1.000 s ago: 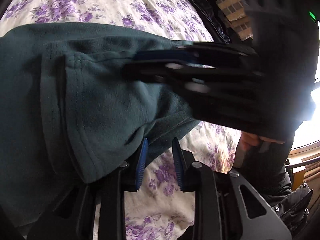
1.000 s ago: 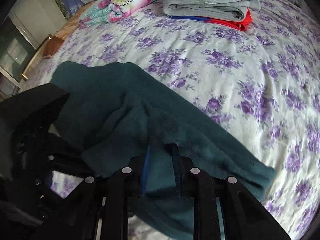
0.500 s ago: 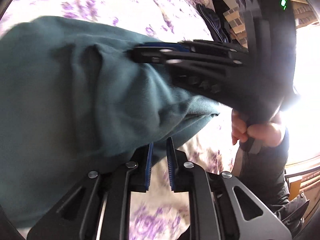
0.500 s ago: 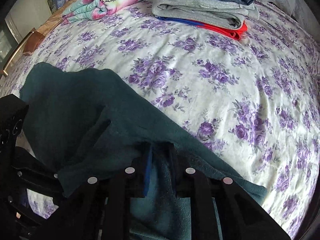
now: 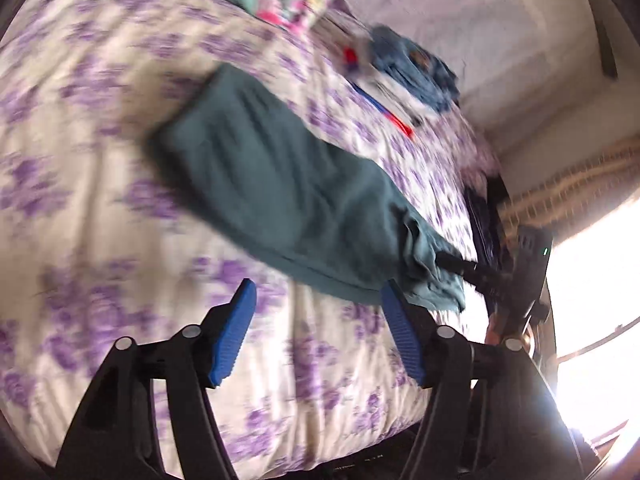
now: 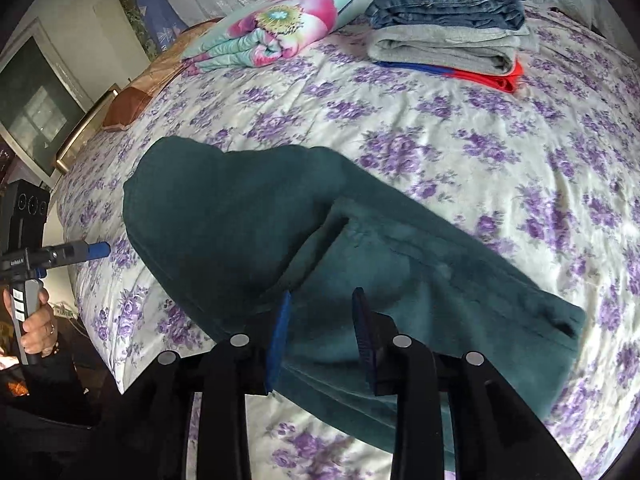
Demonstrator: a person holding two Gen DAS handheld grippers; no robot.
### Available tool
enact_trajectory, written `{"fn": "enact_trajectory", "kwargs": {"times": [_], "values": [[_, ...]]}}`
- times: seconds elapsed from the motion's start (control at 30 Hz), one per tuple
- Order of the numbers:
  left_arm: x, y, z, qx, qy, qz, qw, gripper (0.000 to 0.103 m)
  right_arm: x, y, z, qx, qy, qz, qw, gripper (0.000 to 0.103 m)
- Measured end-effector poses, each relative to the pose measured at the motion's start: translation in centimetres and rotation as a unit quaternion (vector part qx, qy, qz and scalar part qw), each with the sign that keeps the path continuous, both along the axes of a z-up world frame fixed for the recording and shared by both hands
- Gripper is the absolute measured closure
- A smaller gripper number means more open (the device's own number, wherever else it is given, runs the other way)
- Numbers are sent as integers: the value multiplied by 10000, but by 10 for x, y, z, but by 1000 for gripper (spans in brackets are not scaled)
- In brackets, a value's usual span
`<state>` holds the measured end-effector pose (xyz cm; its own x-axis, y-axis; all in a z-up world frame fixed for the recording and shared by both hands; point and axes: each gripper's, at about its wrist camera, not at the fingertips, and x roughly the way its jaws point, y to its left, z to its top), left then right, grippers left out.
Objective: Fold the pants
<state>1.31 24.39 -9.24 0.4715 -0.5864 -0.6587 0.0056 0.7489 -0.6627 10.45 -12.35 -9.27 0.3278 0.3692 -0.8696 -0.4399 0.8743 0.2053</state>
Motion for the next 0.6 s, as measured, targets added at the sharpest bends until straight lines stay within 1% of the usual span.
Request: {"fn": "enact_trajectory", "kwargs": {"times": [0.07, 0.1, 0.13, 0.2, 0.33, 0.37, 0.43, 0.5, 0.53, 0.57, 0.6], "values": [[1, 20, -3, -127, 49, 304, 9994, 31, 3, 15, -16, -168, 80, 83, 9998, 71], [2, 29, -6, -182, 63, 381, 9991, 30, 4, 20, -24, -208, 157, 79, 9996, 66], [5, 32, -7, -205, 100, 417, 9989, 29, 4, 23, -28, -187, 136, 68, 9997, 60], [15, 35, -13, -252, 201, 423, 9986, 29, 0, 25, -27, -101, 74, 129, 9998, 51], [45, 23, -29, -441, 359, 424, 9975, 29, -5, 23, -28, -81, -27, 100, 9999, 52], [52, 18, -29, -443, 354, 446, 9974, 27, -6, 24, -28, -81, -41, 82, 9999, 52], [71, 9, -28, -361, 321, 455, 9978, 22, -6, 23, -27, -101, -67, 62, 9999, 52], [84, 0, -29, -226, 346, 526, 9978, 22, -6, 23, -28, -102, -88, 46, 9999, 51], [88, -4, -27, -64, 323, 581, 9978, 38, -6, 23, -28, -70, -81, 38, 9999, 51], [91, -7, -26, 119, 312, 632, 9974, 94, -5, 22, -28, -23, -56, 35, 10000, 50], [95, -13, -24, 339, 298, 585, 9973, 96, -4, 20, -27, 5, -22, 35, 10000, 49]]}}
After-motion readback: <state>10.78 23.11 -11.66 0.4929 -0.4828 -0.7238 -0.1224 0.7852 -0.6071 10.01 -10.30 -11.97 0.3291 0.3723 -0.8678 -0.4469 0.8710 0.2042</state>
